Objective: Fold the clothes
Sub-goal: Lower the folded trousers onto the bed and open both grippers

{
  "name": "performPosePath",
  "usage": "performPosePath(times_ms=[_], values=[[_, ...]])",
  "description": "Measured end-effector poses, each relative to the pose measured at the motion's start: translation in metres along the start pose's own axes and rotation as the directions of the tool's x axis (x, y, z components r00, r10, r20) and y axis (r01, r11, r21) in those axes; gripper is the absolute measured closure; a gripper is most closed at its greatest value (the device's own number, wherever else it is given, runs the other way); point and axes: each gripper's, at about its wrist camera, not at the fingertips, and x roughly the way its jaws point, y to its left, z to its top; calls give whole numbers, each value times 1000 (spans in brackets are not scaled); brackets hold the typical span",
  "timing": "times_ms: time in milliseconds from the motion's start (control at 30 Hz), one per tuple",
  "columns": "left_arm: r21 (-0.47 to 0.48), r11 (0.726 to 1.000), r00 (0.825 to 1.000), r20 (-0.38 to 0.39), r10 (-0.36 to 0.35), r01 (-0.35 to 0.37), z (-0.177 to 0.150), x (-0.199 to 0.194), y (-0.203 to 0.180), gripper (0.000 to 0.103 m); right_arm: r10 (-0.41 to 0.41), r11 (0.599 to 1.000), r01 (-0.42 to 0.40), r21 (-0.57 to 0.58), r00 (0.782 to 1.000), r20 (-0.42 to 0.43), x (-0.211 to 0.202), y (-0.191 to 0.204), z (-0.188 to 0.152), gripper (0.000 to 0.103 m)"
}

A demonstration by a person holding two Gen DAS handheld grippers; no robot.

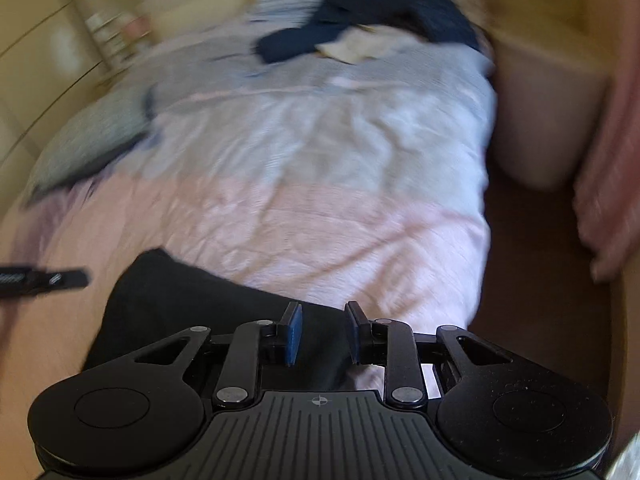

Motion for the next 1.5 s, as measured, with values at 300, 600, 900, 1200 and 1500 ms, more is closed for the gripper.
performPosePath(times_ms=[300, 600, 900, 1200, 1500], values=[[-21, 998, 997, -41, 60, -61, -4, 20, 12, 100, -4, 999, 5, 45, 999, -37, 3, -24, -1, 75], [-28, 996, 972, -223, 77, -86, -74, -22, -6, 102, 124, 986, -141, -85, 975, -182, -27, 27, -42, 75], [-108, 988, 972, -216, 88, -113, -89, -64, -27, 101, 170, 968, -205, -143, 959, -226, -54, 55, -54, 75], [-106, 947, 929, -253, 269, -304, -79, -100, -74, 92, 184, 960, -252, -122, 895, -406, -46, 71, -53, 75], [-165, 895, 900, -217, 378, -415, -80, -156, -149, 72, 212, 951, -283, -126, 890, -404, -116, 48, -50, 55]])
